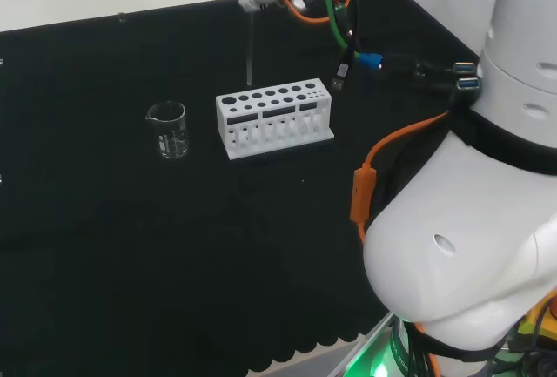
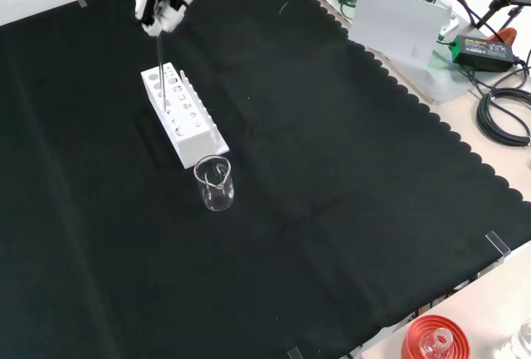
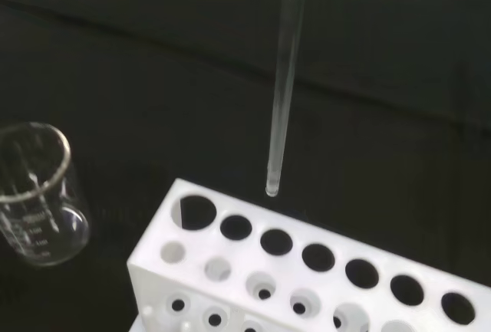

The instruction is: Take the glass rod from the white test tube rack.

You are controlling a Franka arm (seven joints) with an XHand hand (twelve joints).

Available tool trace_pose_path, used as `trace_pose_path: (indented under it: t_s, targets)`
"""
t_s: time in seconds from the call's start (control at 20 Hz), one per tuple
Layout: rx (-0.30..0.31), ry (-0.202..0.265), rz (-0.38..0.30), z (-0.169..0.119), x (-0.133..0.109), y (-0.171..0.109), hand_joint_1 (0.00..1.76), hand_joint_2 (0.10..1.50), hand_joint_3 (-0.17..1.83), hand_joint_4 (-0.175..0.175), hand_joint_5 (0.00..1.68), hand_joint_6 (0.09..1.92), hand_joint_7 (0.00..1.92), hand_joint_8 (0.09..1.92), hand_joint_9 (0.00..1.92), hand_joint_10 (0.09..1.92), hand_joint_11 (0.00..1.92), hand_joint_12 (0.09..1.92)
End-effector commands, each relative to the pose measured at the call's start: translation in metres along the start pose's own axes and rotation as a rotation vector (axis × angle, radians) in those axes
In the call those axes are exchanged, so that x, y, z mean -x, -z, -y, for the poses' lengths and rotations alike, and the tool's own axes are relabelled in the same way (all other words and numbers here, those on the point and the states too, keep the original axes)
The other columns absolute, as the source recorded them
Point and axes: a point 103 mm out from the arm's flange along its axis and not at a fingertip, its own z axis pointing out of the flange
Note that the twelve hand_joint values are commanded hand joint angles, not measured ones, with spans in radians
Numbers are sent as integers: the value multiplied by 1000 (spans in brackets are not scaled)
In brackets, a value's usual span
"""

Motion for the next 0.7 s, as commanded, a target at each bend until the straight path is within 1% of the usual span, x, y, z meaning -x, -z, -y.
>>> trace_pose_path:
  t_s: [0.05, 0.15, 0.45, 0.6, 0.7]
  targets:
    - [19, -5, 38, 29, -23, 38, 1171, 1196, -175, -175, 993, 1028, 1546, 659, 1775, 355, 1652, 763]
    - [30, -4, 46, 34, -29, 44, 1172, 1196, -175, -175, 994, 1026, 1547, 657, 1777, 356, 1651, 765]
    - [72, 11, 41, 47, -47, 55, 1172, 1194, -175, -175, 997, 1022, 1549, 654, 1781, 358, 1651, 769]
    - [78, 20, 42, 53, -52, 56, 1173, 1194, -175, -175, 998, 1019, 1551, 653, 1781, 359, 1650, 772]
    - [79, 15, 41, 55, -52, 57, 1173, 1193, -175, -175, 1000, 1017, 1552, 651, 1782, 359, 1650, 773]
